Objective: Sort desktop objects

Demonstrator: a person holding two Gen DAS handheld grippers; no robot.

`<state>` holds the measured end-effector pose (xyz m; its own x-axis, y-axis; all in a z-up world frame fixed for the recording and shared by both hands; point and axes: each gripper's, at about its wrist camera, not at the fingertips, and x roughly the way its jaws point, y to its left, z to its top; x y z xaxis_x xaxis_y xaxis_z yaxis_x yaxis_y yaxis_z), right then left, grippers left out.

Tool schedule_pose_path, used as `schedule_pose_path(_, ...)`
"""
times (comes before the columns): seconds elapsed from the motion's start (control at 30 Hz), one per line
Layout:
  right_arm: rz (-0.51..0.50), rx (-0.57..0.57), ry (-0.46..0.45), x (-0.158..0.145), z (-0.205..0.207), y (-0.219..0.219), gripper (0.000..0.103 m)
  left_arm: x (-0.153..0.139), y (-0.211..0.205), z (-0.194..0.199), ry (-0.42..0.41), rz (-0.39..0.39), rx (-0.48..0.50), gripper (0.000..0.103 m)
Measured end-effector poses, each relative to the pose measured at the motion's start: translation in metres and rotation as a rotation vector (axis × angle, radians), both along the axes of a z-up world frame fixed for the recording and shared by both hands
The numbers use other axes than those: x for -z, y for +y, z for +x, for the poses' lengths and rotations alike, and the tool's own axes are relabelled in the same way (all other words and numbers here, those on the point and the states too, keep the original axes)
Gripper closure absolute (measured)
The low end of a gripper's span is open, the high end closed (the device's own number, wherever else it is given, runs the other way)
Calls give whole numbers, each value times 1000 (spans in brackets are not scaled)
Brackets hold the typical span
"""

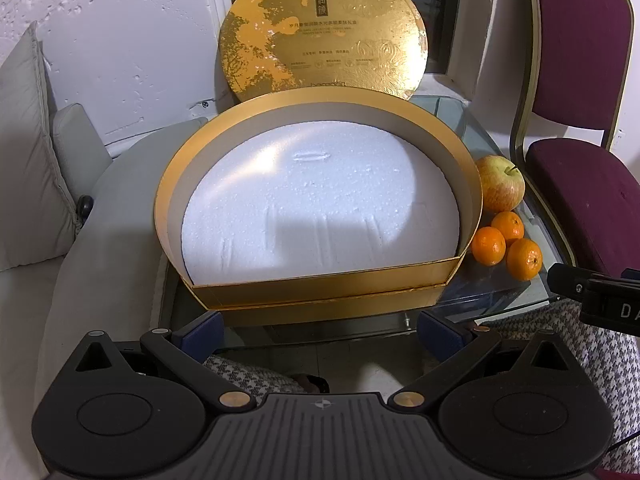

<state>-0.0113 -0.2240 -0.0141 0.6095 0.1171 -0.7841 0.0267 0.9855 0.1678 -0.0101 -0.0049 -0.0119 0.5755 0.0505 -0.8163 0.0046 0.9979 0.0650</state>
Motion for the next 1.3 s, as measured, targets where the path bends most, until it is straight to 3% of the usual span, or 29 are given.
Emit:
schedule_pose_path(0.57,21,-2,34,14,3,-4,0,5,1,2,24,-6,-4,1)
schedule_pose_path(0.8,-18,-10,12,30,15,-11,1,8,4,5,36,-12,-5,1)
schedule_pose_path(1.0,186,-30,61,57,49,-46,0,7,5,10,8,-23,7,1)
schedule_pose_path(1.17,122,-33,116,74,71,-52,0,10,4,14,6,-37,27,1)
schedule_pose_path(1.3,65,-61,132,84,83,-46,13,13,-1,20,39,-10,33,1)
